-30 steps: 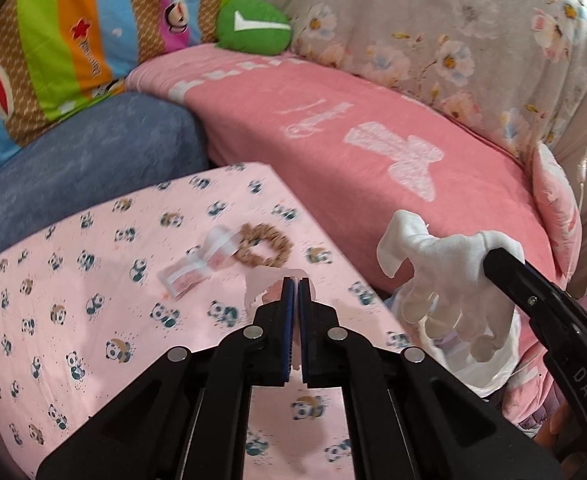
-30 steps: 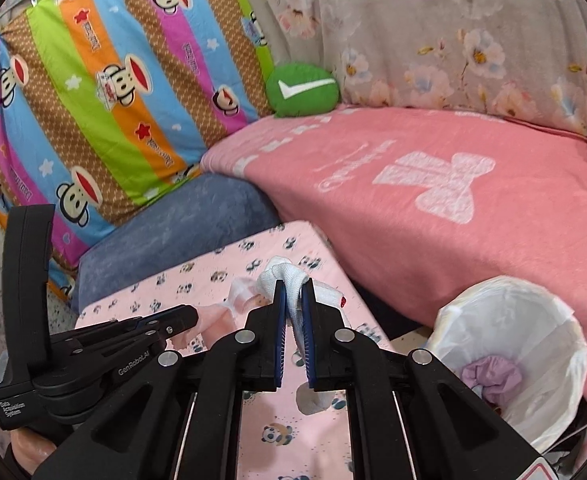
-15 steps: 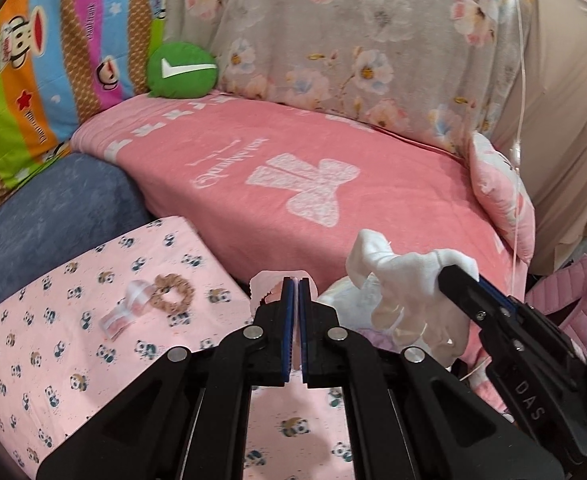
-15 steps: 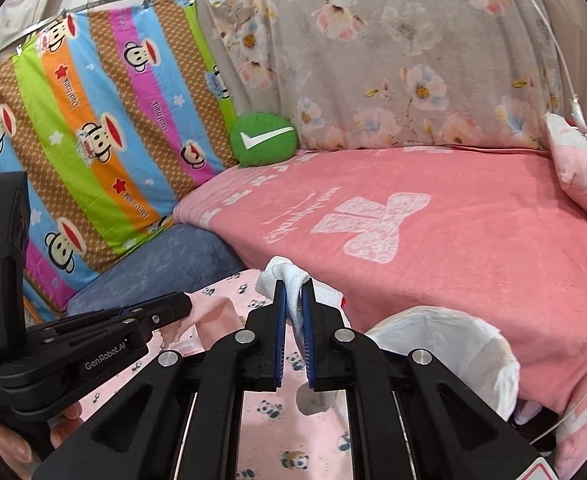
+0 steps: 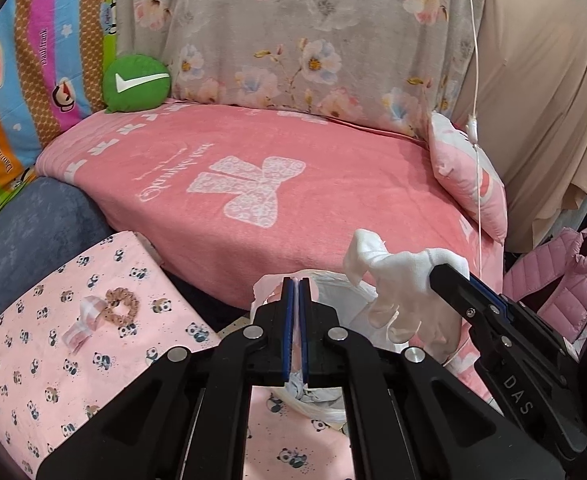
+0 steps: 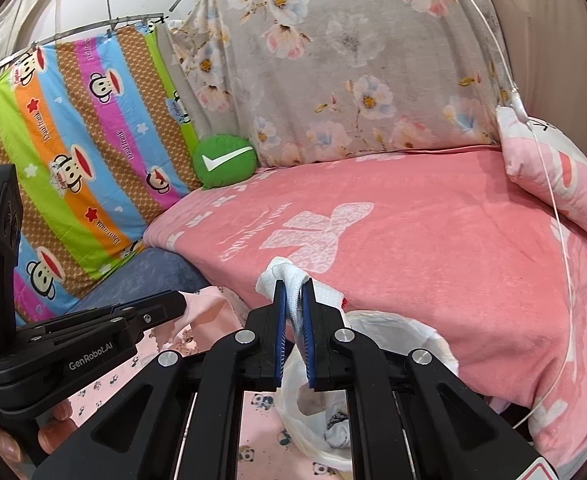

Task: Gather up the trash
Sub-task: 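Carry both items over the bin and open both tools to drop them, then move both tools back over the clear packets and brown scrunchie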

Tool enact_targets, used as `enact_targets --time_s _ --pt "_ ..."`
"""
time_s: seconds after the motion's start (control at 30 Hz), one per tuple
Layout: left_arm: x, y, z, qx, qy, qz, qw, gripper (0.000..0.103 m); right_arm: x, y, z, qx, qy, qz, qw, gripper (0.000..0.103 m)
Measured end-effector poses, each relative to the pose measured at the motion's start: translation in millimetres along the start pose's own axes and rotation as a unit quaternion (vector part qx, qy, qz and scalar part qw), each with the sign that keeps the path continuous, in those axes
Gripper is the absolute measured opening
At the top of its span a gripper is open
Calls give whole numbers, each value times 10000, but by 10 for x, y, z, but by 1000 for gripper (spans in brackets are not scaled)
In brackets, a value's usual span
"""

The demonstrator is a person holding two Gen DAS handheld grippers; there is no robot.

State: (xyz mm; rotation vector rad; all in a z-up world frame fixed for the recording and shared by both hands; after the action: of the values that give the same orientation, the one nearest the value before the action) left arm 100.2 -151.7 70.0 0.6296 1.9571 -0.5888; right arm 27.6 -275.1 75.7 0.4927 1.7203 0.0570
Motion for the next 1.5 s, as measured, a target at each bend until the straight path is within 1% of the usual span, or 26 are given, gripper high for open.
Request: enact_targets --time_s 0.13,0.43,0.57,0.63,0.73,0.77,0.8,0.83,0.9,0.93,0.97,1.23,1.5 --pt "22 -119 49 51 55 58 10000 3 -7 -167 -32 100 4 54 9999 9" --pt "72 -258 154 144 149 83 9998 3 -7 -353 4 185 45 73 9998 9" --pt "99 -249 206 119 233 32 9997 3 8 -368 30 212 69 68 9997 9" --pt "115 -233 224 100 275 -1 9996 3 20 -369 42 217 88 64 9997 12" --pt "137 -204 245 39 310 -29 9995 5 45 -359 58 237 108 63 9996 13" --pt "146 -184 253 14 319 -42 9995 8 55 -363 73 240 128 58 9996 14" --pt "152 -168 255 -17 320 -61 9995 16 54 -362 78 244 130 55 9996 15" --pt "153 -152 251 -52 304 -77 9995 22 60 -354 76 247 130 50 9996 17" --pt "143 -122 228 -151 208 -89 9996 46 64 -337 79 248 127 46 9996 22" --pt "134 -112 217 -194 159 -83 9997 49 67 -337 81 248 131 39 9996 25" --pt "126 -106 211 -211 129 -75 9997 51 69 -335 86 247 137 36 9996 26" --pt "100 -52 193 -263 108 -87 9996 51 90 -279 93 210 140 12 9997 31" --pt "114 28 165 -313 98 -132 9994 52 91 -233 112 159 162 -48 9997 32"
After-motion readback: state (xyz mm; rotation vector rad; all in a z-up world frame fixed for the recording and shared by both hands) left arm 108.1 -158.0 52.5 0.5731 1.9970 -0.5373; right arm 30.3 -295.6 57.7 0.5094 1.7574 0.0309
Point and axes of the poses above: each gripper's, at about its wrist camera, not at the fingertips, and z roughly the way its jaws point, y to its left, x to its underside, the point moved 6 cm from there along z, roughly the way its jaws point, and after that the axes turned 15 degrees about -y, right-handed, at the moved point
